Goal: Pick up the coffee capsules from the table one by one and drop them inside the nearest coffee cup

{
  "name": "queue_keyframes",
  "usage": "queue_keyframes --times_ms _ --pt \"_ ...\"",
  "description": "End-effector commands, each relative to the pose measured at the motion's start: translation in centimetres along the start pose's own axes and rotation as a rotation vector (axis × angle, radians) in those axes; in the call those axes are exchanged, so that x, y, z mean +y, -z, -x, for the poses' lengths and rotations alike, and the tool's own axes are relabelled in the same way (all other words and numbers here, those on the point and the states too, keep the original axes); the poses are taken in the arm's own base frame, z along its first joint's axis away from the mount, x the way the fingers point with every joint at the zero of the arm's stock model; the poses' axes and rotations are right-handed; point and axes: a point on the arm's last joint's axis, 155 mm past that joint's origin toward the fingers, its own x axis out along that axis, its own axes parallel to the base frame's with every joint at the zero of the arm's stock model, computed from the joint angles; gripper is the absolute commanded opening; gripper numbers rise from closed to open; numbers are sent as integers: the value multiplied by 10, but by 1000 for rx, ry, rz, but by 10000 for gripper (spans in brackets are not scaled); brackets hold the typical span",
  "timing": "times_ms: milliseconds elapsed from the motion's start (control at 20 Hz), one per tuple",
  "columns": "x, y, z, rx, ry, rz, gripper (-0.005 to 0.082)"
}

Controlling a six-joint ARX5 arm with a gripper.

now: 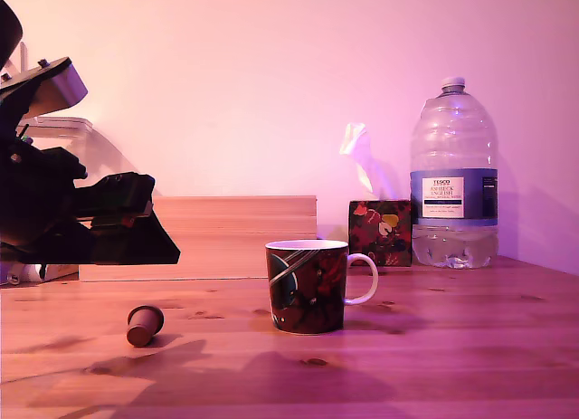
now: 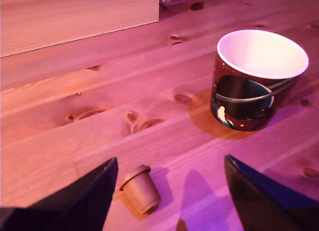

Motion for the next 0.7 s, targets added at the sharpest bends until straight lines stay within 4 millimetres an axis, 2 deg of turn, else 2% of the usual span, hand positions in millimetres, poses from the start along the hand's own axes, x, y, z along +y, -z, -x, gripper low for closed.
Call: queue_keyframes --times_ms 0,500,650 --pt "2 2 2 3 -5 -2 591" --pt "3 5 3 9 -6 0 590" --pt "9 11 5 10 -21 6 590"
